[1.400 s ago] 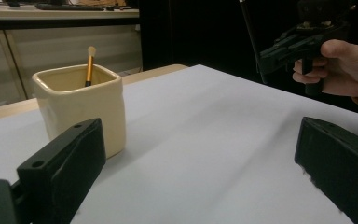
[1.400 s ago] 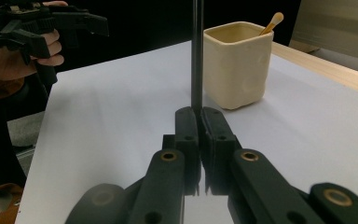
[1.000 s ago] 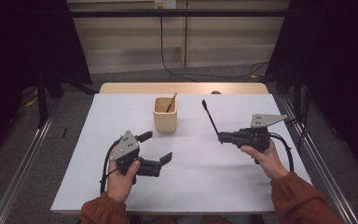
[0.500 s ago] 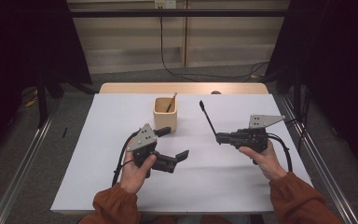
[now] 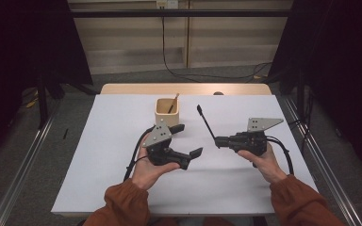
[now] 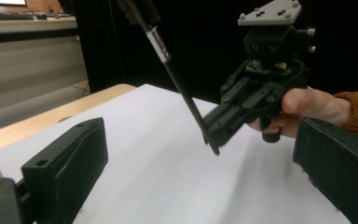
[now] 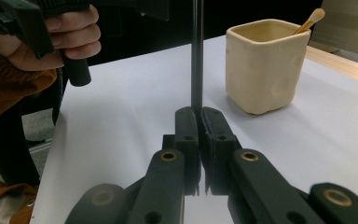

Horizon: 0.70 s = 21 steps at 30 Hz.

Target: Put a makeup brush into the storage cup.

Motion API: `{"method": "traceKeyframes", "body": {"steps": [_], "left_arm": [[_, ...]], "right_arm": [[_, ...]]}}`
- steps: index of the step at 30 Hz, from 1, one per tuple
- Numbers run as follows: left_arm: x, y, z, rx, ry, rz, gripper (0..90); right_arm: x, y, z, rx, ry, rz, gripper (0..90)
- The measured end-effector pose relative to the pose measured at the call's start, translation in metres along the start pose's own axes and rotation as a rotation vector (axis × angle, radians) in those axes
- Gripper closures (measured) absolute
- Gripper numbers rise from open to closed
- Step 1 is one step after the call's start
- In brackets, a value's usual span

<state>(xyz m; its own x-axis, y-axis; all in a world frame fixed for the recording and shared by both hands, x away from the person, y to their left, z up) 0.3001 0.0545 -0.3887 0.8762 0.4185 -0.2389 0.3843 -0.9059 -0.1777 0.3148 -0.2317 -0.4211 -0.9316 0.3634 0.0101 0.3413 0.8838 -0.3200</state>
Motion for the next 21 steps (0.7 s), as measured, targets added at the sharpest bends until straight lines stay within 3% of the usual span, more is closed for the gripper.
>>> {"method": "traceKeyframes", "body": {"steps": [5,13,15,18,21], "left_arm": [[-0.001,0.012,-0.001,0.01,0.004,0.03,5.2],[0.003,0.025,-0.008,-0.01,-0.008,0.008,6.7],[0.005,0.029,-0.01,-0.021,-0.033,0.017,6.8],[0.007,0.035,-0.011,-0.011,-0.018,-0.006,6.9],[0.011,0.037,-0.012,-0.012,-0.036,-0.015,7.2]], "right_arm": [[0.002,0.002,0.0,-0.001,-0.002,-0.011,85.9],[0.002,0.002,0.001,-0.001,0.001,-0.016,85.9],[0.002,0.002,0.001,-0.002,0.0,-0.015,85.9],[0.002,0.002,0.0,-0.001,-0.003,-0.007,85.9],[0.002,0.001,0.001,-0.001,-0.002,-0.004,85.8]]}}
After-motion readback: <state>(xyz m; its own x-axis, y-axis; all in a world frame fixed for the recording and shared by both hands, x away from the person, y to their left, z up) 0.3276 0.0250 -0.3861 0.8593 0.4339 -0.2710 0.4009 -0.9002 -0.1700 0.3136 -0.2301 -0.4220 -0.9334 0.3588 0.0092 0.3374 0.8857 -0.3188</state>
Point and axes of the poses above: each handheld gripper's, and its own axes: y roughly forward along the jaws, z roughly out of its underside, x roughly to its left, the point moved 1 cm from there along y, roughly forward along the jaws, and after that the axes turned 9 degrees about -y, right-handed, at the moved point
